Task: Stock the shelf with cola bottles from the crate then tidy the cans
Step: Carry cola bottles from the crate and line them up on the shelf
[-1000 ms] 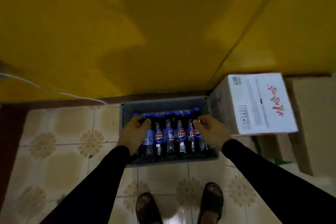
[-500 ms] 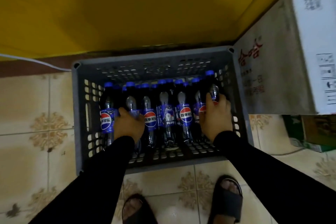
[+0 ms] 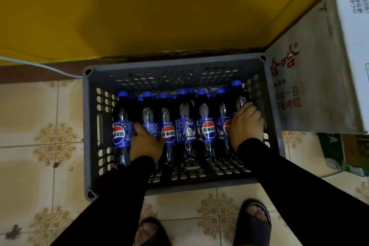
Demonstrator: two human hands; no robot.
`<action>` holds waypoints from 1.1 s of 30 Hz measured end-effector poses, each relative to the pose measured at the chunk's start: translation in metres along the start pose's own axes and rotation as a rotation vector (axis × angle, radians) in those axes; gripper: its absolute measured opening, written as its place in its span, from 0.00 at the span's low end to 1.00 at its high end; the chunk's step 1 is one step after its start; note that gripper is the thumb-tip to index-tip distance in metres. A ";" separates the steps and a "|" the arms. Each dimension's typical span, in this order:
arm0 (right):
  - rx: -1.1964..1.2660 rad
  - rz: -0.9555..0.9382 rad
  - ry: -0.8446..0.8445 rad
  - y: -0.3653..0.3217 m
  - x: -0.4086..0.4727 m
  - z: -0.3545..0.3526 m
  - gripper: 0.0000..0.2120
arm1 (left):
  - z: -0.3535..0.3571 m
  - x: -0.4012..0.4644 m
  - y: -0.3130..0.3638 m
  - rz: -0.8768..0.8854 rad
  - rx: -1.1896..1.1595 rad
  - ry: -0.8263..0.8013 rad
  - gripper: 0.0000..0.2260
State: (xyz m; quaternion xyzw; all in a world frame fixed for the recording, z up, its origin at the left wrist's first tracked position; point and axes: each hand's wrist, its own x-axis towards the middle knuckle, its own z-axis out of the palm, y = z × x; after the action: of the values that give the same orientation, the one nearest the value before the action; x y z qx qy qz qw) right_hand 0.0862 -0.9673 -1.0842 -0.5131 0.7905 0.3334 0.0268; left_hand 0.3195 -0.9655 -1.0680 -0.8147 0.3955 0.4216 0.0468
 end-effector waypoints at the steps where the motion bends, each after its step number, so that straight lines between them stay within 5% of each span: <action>1: -0.008 0.000 -0.018 -0.002 0.000 0.003 0.24 | 0.001 0.000 -0.002 0.009 -0.014 0.005 0.42; 6: 0.170 -0.017 -0.062 0.000 0.003 -0.013 0.27 | -0.003 -0.004 -0.006 0.055 -0.119 0.015 0.36; 9: 0.624 -0.081 -0.137 0.018 0.003 -0.019 0.37 | -0.009 -0.013 -0.012 0.116 -0.247 0.023 0.32; 15: 1.362 -0.268 -0.355 0.045 -0.028 -0.051 0.30 | -0.045 -0.044 -0.008 0.265 -0.420 -0.017 0.31; 24: 2.057 -0.463 -0.663 0.069 -0.088 -0.245 0.25 | -0.196 -0.143 0.057 0.510 -0.699 0.021 0.30; 33: 2.250 -0.759 -0.738 0.120 -0.203 -0.465 0.29 | -0.394 -0.313 0.084 0.706 -0.993 0.156 0.19</action>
State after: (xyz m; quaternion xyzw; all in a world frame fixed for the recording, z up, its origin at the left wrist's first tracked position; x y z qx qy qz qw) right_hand 0.2222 -1.0337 -0.5849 -0.2769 0.3841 -0.4336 0.7666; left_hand 0.4142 -0.9954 -0.5676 -0.5875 0.3999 0.4847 -0.5100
